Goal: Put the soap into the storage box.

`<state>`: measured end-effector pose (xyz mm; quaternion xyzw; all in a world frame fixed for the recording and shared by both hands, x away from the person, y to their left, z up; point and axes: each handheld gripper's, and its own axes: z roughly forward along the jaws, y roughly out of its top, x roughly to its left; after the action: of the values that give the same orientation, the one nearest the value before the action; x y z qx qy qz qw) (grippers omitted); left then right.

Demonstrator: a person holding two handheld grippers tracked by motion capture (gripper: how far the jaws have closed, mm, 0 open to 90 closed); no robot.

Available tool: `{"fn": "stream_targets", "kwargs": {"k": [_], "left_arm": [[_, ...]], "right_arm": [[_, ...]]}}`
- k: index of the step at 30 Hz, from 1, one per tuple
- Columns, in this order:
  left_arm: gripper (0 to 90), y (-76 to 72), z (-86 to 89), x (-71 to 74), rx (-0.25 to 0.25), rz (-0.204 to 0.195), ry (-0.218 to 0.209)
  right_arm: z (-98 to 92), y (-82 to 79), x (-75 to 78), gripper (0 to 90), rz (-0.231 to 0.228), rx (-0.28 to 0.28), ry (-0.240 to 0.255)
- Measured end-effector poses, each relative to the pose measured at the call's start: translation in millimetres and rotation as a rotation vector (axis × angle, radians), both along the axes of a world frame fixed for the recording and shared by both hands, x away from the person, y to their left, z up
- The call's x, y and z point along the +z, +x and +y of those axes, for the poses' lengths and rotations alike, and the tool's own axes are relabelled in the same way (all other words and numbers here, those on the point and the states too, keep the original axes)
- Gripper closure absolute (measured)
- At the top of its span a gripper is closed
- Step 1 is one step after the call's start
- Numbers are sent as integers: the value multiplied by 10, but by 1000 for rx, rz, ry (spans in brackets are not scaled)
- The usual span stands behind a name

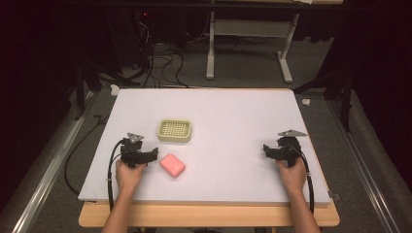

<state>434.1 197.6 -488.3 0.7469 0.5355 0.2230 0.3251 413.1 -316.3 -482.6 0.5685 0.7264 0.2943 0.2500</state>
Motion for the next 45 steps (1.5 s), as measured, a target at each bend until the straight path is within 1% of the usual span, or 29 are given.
{"fn": "stream_targets", "kwargs": {"k": [9, 10, 13, 15, 16, 20, 25, 26, 28, 29, 31, 32, 33, 34, 35, 37, 39, 42, 45], "left_arm": [[145, -8, -6, 10, -1, 7, -8], [145, -18, -11, 14, -15, 9, -17], [145, -28, -15, 21, -21, 8, -21], [145, -54, -15, 37, -27, 0, -50], [145, -54, -15, 37, -27, 0, -50], [144, -93, -23, 84, -45, -12, -78], [142, -136, -34, 127, -67, -23, -88], [142, -166, -41, 160, -81, -31, -97], [142, -192, -50, 191, -100, -35, -98], [140, -192, -50, 191, -100, -35, -98], [135, -230, -72, 225, -125, -45, -101], [134, -230, -72, 225, -125, -45, -101], [132, -255, -90, 244, -141, -48, -109], [129, -255, -90, 244, -141, -48, -109], [125, -282, -112, 261, -158, -47, -113], [123, -294, -128, 269, -163, -50, -117], [116, -333, -165, 300, -187, -58, -115], [110, -354, -182, 317, -199, -60, -110], [102, -399, -227, 334, -227, -66, -119]], "right_arm": [[0, 0, 0, 207, 0, 0, 0], [0, 0, 0, 207, 0, 1, 0], [0, 0, 0, 207, 0, 0, 0], [0, 0, 0, 207, 0, 0, 0], [0, 0, 0, 207, 0, 0, 0], [0, 0, 0, 207, 0, 0, 0], [0, 0, 0, 207, 0, 0, 0], [0, 0, 0, 207, 0, 0, 0], [0, 0, 0, 207, 0, 0, 0], [0, 0, 0, 207, 0, 0, 0], [0, 0, 0, 207, 0, 0, 0], [0, 0, 0, 207, 0, 0, 0], [0, 0, 0, 207, 0, 0, 0], [0, 0, 0, 207, 0, 0, 0], [0, -1, 0, 207, 0, 0, -1], [0, -1, 0, 207, 0, 0, -1], [1, -1, 0, 207, -1, 0, -1], [0, -1, 0, 207, -1, 1, -2], [0, -1, 0, 207, -1, 1, -1]]}}
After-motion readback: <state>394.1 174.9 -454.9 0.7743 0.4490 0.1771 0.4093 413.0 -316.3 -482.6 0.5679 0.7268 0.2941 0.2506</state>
